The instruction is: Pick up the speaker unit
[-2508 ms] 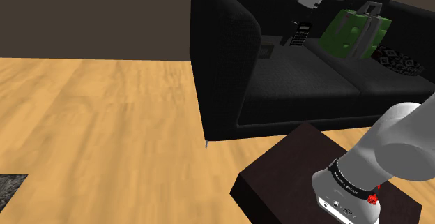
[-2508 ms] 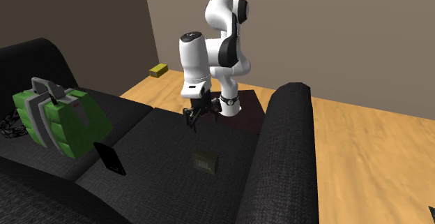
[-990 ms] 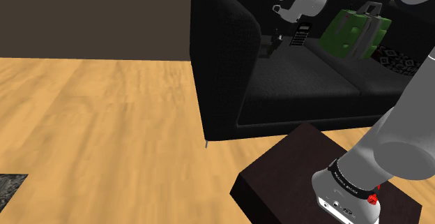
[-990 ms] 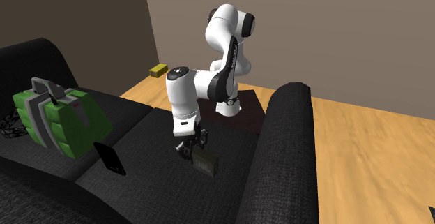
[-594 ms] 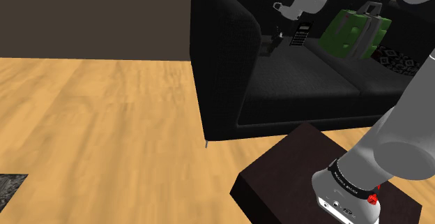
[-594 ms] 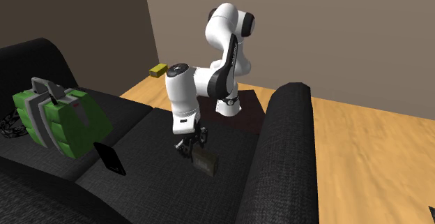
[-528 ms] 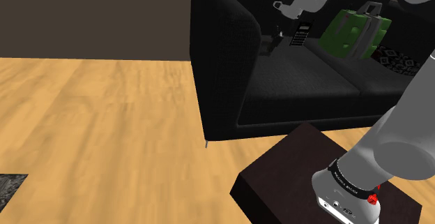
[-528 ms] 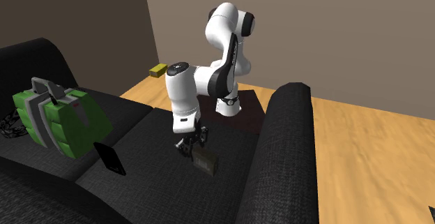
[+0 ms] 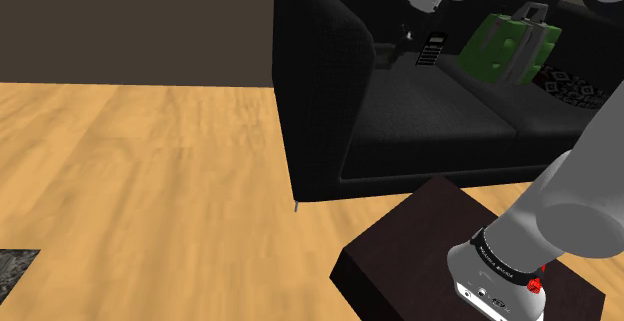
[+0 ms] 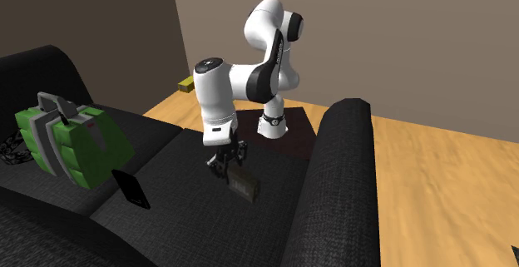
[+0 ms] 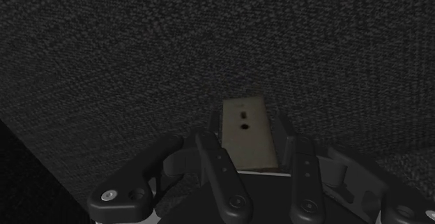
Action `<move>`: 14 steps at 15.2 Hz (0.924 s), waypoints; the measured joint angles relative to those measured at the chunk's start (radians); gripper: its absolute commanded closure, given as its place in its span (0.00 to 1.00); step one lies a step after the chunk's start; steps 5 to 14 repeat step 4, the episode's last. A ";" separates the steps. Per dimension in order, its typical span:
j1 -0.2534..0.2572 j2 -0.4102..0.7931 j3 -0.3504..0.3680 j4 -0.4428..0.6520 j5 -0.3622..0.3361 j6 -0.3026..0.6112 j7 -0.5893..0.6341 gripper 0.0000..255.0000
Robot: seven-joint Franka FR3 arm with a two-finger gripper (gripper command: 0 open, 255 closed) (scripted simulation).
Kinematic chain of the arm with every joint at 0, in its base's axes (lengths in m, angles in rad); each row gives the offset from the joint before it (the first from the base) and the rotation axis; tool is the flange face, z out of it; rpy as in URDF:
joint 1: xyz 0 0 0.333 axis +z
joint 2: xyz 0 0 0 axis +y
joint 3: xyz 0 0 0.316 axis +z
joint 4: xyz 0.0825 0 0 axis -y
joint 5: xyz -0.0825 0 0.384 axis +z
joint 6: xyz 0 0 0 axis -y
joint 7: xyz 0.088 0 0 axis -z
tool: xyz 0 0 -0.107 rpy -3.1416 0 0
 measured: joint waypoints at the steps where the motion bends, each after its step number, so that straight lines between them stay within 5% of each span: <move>1: 0.001 -0.002 0.000 0.008 -0.003 -0.009 0.005 1.00; 14: 0.001 -0.009 -0.002 0.038 -0.010 -0.045 0.013 1.00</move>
